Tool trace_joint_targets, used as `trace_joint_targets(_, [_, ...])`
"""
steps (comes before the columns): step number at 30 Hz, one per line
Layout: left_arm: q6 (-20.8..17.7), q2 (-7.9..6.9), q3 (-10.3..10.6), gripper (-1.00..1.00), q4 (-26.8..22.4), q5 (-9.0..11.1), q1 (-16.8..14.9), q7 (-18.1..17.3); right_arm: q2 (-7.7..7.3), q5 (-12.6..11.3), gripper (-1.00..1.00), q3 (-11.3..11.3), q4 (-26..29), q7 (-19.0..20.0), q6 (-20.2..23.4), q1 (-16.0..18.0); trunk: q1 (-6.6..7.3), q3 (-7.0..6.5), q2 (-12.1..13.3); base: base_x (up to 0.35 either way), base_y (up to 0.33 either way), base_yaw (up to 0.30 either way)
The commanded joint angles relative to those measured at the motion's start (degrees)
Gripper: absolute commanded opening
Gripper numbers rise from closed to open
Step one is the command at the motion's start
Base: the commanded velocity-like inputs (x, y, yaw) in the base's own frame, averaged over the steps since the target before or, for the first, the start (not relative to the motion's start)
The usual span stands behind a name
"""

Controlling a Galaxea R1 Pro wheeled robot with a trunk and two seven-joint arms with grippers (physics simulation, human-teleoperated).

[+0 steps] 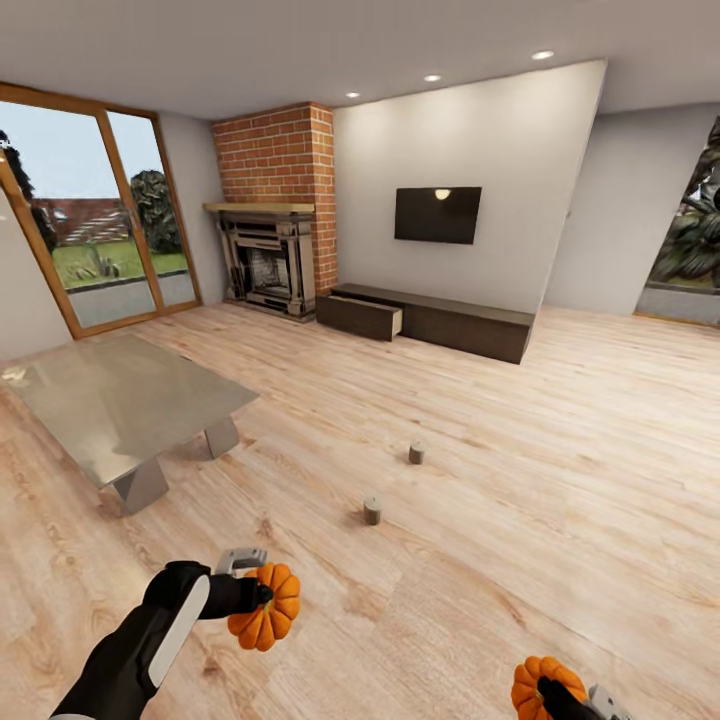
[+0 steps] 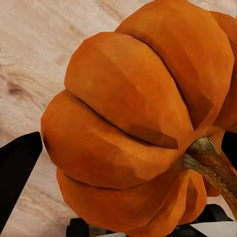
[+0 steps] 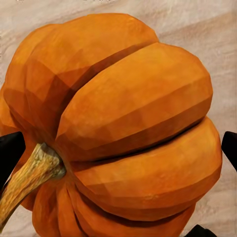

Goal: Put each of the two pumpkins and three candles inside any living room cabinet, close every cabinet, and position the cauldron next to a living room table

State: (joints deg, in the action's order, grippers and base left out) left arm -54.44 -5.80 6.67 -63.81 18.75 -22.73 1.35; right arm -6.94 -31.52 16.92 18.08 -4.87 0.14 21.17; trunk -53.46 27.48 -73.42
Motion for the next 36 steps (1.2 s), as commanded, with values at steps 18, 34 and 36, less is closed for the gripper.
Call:
trace_joint_targets(18, [-0.1,-0.08,1.9,-1.00,0.4,-0.4,0.0,0.2,0.00,-0.7,-1.00,0.0,0.5,0.4,-0.7,0.0,0.00,0.06,0.0,0.155,-0.155,-0.020])
trace_joint_targets(34, [-0.1,-0.02,2.0,-1.00,0.4,-0.4,0.0,0.2,0.01,-0.9,-1.00,0.0,0.5,0.5,-0.7,0.0,0.00,0.06,0.0,0.239,-0.214,-0.254])
trace_joint_targets(36, [-0.1,-0.07,2.0,-1.00,0.4,-0.4,0.0,0.2,0.00,-0.9,-1.00,0.0,0.5,0.5,-0.7,0.0,0.00,0.06,0.0,0.242,-0.211,-0.241])
